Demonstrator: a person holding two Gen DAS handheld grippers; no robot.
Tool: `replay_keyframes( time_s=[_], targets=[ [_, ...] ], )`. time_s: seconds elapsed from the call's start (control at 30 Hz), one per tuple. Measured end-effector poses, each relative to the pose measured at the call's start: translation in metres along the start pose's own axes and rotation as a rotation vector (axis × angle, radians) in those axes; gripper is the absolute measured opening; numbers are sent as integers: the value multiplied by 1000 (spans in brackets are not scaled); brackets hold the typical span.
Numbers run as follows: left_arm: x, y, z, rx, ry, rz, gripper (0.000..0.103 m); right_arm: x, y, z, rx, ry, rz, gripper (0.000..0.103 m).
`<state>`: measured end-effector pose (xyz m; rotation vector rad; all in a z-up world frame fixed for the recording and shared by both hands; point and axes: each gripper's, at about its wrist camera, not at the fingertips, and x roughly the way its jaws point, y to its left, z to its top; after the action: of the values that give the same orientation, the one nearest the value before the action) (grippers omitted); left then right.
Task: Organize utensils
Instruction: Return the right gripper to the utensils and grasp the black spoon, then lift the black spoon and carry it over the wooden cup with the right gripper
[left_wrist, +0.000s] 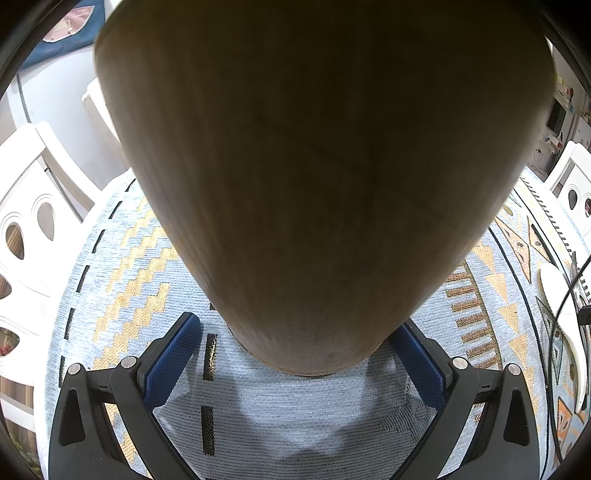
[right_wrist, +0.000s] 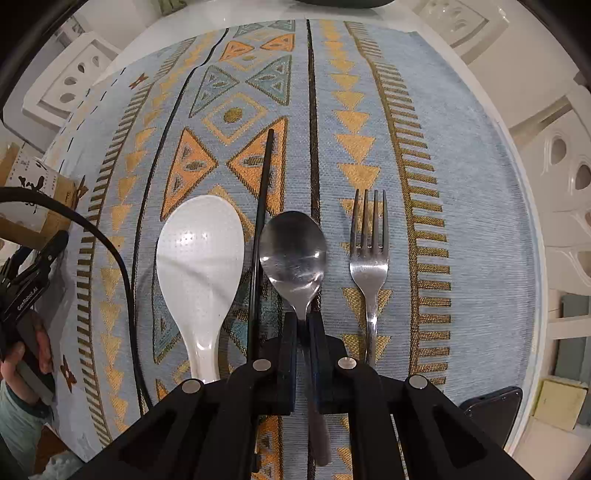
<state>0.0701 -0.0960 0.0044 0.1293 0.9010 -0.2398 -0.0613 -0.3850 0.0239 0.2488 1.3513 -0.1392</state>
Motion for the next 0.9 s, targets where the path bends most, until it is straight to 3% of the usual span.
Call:
replay_keyframes(
  time_s=[0.53, 0.9],
  targets=[
    [0, 0, 0, 0, 0, 0, 103, -54, -8, -7, 62, -188, 284, 5],
    [0, 0, 0, 0, 0, 0, 103, -110, 17, 11, -4, -403, 327, 5]
  ],
)
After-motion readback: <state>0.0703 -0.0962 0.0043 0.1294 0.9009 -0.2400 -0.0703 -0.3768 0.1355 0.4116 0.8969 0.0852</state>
